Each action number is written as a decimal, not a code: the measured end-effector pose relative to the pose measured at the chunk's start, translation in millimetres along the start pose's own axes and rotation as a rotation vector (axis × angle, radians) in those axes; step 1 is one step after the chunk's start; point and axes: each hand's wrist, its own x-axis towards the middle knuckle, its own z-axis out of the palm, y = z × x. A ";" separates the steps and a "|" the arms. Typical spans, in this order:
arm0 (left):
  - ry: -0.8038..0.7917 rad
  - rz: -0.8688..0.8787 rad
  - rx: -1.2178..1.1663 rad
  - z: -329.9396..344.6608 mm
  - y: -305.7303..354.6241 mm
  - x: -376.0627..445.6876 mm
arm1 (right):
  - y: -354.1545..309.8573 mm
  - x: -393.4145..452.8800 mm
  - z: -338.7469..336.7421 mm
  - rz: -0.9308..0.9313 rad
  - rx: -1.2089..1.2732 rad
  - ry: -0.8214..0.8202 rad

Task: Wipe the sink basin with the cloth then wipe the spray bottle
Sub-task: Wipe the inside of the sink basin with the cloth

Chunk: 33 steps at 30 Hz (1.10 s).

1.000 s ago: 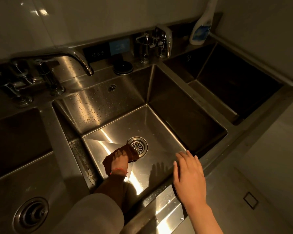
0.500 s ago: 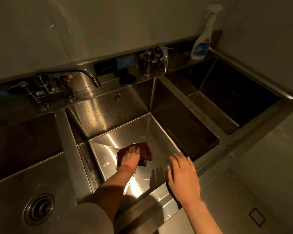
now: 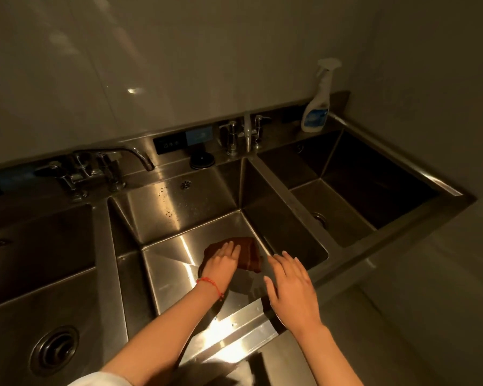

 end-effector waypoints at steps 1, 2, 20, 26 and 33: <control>0.021 0.009 0.003 -5.9 6.2 -0.6 | 2.3 1.4 -3.6 -0.021 0.013 0.001; 0.041 0.017 0.006 -11.7 12.3 -1.4 | 4.9 2.8 -6.9 -0.043 0.023 0.003; 0.257 0.177 0.083 -100.3 69.6 6.9 | 29.2 66.4 -41.4 -0.135 -0.085 0.012; 0.271 0.243 0.054 -124.5 76.2 34.2 | 32.6 96.7 -58.3 -0.064 -0.219 0.115; 0.543 0.363 0.034 -147.6 87.3 57.9 | 51.2 124.4 -73.0 -0.088 -0.212 0.324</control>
